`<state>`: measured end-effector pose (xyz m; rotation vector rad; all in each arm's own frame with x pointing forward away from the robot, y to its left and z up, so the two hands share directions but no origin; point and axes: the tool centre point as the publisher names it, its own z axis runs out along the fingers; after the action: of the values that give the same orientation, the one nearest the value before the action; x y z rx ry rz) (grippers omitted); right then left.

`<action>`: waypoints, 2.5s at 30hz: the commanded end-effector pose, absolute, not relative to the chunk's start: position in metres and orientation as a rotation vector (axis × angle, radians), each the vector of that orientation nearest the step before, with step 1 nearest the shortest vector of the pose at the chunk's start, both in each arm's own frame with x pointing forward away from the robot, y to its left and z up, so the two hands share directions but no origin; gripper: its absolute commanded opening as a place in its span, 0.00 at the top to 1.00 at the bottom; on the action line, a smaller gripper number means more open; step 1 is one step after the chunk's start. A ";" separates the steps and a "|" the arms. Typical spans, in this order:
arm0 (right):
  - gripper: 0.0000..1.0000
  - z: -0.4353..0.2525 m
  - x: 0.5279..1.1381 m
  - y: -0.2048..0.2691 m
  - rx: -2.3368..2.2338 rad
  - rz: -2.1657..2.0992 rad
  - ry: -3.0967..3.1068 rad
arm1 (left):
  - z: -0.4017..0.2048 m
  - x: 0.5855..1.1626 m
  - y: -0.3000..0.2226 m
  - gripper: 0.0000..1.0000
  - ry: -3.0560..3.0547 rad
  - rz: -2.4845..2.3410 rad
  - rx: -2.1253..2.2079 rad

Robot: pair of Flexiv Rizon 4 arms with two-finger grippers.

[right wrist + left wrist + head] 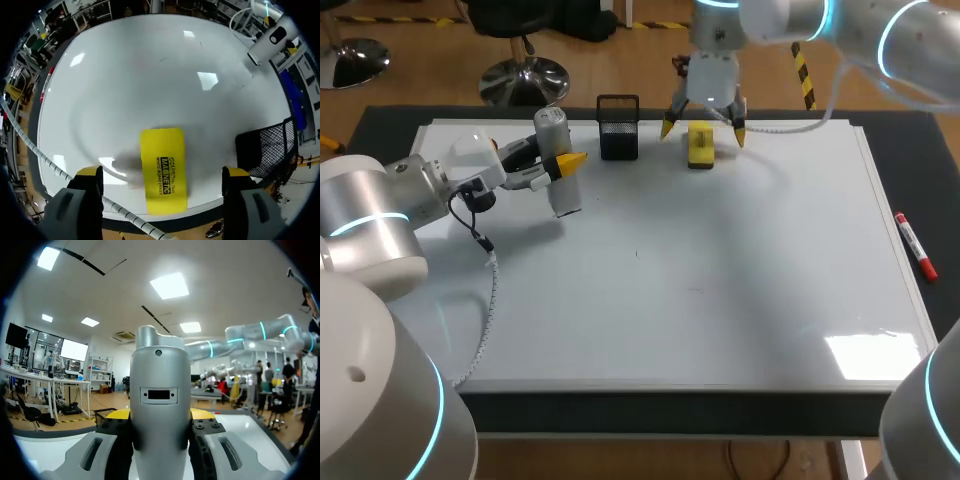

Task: Pick up the inspection probe, press it on each red-marked spot on the whiteboard one by one, put down the probe, pick up the eraser, and wipe off all the red marks.

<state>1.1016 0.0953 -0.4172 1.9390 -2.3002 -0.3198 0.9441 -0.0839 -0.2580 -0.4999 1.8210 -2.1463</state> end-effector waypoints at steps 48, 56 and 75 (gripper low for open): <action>0.00 -0.242 1.014 -0.089 1.254 -0.874 -3.312 | -0.258 0.944 -0.085 1.00 1.817 -2.145 -0.501; 0.00 -0.242 1.011 -0.091 1.273 -0.858 -3.322 | -0.258 0.944 -0.085 1.00 1.817 -2.145 -0.501; 0.00 -0.242 1.011 -0.091 1.273 -0.858 -3.322 | -0.258 0.944 -0.085 1.00 1.817 -2.145 -0.501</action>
<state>1.0100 -0.0912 -0.2419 1.2704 -3.3245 -0.8661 0.9441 -0.0839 -0.2580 -0.4999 1.8209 -2.1464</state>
